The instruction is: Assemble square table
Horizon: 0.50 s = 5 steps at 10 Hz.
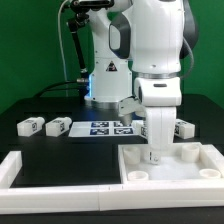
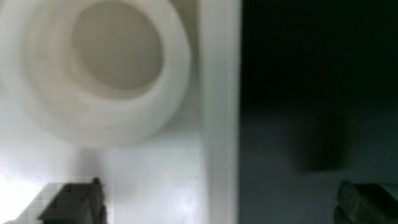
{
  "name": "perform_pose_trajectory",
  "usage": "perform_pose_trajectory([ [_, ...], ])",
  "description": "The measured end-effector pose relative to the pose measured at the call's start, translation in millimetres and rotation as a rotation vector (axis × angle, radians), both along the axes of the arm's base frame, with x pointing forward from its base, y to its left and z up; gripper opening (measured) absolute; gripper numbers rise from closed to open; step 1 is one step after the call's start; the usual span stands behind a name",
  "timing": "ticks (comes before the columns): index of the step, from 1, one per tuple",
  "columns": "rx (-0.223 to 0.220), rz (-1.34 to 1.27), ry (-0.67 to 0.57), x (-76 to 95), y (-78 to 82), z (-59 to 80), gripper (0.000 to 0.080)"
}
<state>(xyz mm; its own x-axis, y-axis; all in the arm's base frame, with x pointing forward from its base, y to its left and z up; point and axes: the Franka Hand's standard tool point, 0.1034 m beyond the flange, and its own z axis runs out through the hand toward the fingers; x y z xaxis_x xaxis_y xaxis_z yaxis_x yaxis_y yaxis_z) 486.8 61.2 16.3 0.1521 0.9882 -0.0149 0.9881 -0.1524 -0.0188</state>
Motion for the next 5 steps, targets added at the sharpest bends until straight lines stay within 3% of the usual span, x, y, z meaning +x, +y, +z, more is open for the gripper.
perform_pose_trajectory([
  [3,-0.016,-0.212,-0.026,-22.7,36.3,34.0,0.0649],
  [5,-0.022,-0.468,-0.032,-33.4,73.4,46.8,0.0649],
])
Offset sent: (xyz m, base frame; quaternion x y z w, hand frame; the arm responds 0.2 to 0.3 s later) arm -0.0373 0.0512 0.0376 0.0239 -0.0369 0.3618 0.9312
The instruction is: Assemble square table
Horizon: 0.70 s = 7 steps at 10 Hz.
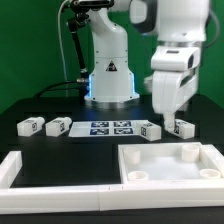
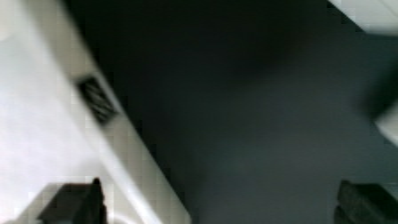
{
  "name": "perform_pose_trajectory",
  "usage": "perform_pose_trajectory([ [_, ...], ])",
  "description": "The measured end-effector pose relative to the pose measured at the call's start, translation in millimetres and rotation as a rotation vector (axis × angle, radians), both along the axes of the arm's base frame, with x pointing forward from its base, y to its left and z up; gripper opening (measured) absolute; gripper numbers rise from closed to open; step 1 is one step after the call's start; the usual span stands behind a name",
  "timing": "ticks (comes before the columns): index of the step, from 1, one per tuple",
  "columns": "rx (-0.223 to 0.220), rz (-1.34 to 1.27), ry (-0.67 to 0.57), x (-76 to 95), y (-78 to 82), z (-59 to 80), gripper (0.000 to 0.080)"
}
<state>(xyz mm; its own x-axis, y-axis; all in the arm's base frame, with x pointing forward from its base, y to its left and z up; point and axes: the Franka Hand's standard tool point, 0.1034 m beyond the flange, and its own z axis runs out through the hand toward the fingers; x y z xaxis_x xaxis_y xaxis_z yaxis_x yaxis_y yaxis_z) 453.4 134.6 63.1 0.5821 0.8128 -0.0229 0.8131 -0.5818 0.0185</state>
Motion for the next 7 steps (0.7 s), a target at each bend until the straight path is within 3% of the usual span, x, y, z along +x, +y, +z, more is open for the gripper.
perform_pose_trajectory([
  [1,0.004,-0.047,0.002,-2.7,7.0,-1.3,0.0649],
  [5,0.015,-0.306,0.004,-3.2,7.8,-1.8,0.0649],
  [6,0.019,-0.405,0.003,-5.3,11.8,-2.3,0.0649],
  [7,0.024,-0.506,0.003,-17.6,28.0,-5.9,0.0649],
])
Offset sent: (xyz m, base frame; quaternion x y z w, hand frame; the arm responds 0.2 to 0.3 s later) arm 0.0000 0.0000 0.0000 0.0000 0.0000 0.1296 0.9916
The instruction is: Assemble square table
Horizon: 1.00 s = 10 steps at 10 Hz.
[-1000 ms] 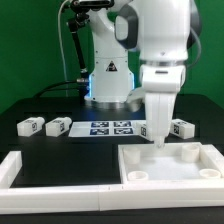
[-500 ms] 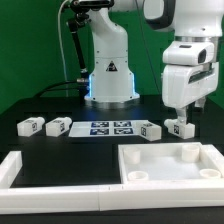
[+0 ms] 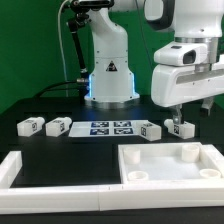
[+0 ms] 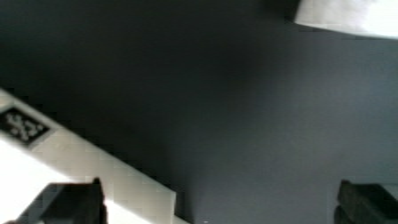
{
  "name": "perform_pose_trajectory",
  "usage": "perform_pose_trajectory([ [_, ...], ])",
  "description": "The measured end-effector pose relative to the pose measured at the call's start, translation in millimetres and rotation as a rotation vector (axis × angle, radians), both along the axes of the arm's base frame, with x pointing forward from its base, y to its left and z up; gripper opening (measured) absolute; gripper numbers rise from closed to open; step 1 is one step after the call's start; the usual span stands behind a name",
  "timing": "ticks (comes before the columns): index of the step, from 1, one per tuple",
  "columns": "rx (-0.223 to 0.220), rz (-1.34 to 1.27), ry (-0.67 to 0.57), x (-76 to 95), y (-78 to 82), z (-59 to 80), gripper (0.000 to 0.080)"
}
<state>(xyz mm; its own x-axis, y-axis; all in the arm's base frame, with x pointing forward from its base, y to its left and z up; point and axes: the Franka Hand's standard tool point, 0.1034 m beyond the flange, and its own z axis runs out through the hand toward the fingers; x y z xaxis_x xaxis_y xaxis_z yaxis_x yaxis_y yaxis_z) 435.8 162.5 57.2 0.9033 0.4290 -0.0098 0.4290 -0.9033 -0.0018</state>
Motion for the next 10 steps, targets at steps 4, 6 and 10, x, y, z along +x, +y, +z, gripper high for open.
perform_pose_trajectory([
  [4,-0.044,0.039,0.096,-15.7,5.5,-4.3,0.0649],
  [6,-0.108,0.045,0.214,-20.2,2.9,-5.6,0.0649],
  [10,-0.247,0.073,0.499,-56.1,-5.5,-24.2,0.0649],
])
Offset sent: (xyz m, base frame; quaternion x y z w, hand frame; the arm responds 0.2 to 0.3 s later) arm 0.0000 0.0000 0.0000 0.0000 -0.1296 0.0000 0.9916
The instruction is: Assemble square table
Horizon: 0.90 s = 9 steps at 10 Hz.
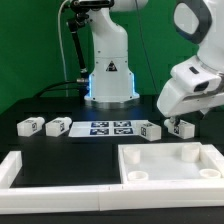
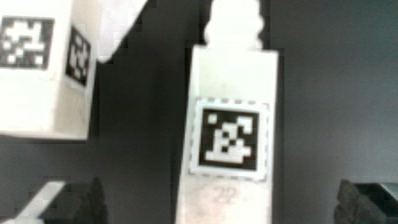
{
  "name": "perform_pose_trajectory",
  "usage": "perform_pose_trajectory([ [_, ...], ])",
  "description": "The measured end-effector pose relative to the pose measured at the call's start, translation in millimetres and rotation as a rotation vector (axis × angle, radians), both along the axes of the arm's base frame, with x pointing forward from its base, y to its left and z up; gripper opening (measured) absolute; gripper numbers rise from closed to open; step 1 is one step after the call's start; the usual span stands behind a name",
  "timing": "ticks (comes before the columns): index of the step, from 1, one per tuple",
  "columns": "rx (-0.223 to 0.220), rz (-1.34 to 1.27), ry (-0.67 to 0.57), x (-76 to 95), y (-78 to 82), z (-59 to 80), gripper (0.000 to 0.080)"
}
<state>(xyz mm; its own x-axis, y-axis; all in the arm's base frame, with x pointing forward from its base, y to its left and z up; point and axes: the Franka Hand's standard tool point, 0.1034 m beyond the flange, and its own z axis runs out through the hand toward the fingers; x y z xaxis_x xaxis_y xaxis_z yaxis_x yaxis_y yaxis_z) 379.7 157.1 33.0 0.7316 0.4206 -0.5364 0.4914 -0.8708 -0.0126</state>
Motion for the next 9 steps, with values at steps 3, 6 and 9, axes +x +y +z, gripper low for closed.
perform_pose_trajectory([
  [3,-0.095,0.003,0.183,-4.0,-1.0,-2.8,0.0649],
  [6,-0.154,0.001,0.296,-1.8,1.9,-13.1,0.0649],
  [9,-0.157,-0.002,0.295,-3.1,2.5,-14.5,0.0649],
])
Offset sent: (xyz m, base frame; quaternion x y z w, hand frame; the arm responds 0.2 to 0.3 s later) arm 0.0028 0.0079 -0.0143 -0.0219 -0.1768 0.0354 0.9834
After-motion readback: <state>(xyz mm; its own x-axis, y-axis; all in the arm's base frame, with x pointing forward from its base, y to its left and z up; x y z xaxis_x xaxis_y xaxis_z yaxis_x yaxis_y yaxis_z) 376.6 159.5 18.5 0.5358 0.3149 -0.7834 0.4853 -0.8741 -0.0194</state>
